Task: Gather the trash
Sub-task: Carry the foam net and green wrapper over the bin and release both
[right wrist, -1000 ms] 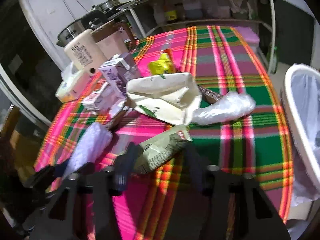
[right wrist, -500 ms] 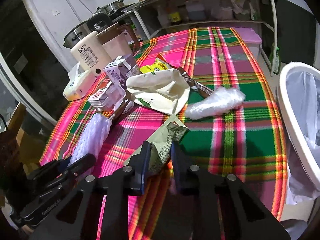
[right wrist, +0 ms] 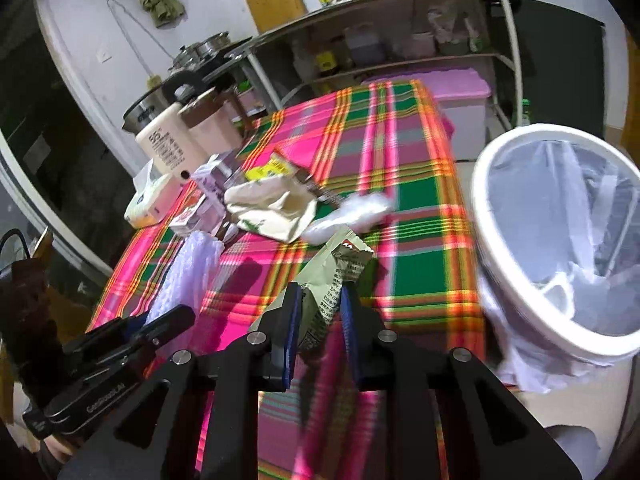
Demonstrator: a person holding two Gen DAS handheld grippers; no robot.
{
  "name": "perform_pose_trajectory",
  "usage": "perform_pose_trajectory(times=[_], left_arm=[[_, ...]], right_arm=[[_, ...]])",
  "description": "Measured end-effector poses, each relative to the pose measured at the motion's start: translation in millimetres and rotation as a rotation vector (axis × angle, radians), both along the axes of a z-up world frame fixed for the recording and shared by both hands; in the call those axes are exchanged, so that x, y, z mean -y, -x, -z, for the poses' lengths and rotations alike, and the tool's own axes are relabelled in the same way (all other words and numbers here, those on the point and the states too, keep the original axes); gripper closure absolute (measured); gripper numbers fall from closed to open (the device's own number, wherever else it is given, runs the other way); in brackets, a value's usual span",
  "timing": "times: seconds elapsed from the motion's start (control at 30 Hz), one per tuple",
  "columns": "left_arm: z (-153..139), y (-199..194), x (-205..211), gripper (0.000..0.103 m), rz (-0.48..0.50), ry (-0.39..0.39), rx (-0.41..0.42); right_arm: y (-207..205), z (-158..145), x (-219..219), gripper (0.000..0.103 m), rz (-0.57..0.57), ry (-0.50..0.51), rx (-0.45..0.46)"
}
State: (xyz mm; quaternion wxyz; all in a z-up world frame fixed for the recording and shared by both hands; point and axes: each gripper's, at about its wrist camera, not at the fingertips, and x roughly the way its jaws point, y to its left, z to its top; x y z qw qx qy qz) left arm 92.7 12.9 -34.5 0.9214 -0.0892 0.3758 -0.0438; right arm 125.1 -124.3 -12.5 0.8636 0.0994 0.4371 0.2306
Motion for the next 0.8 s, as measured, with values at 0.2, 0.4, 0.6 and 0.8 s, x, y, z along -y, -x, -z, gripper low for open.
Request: perform_pose_trajectory(times=[0.2, 0.4, 0.6, 0.8], left_arm=[[-8, -14, 28, 0.078, 0.071, -0.003, 0.019], [-15, -32, 58, 0.078, 0.146, -0.001, 0.040], [-21, -48, 87, 0.078, 0.208, 0.005, 0.053], [-24, -66, 113, 0.078, 0.264, 0.017, 0.057]], right_arm=[[2, -10, 33, 0.082, 0.062, 0.003, 0.027], [1, -15, 70, 0.082, 0.143, 0.014, 0.045], [-2, -15, 108, 0.082, 0.228, 0.025, 0.049], [-4, -13, 138, 0.082, 0.295, 0.038, 0.046]])
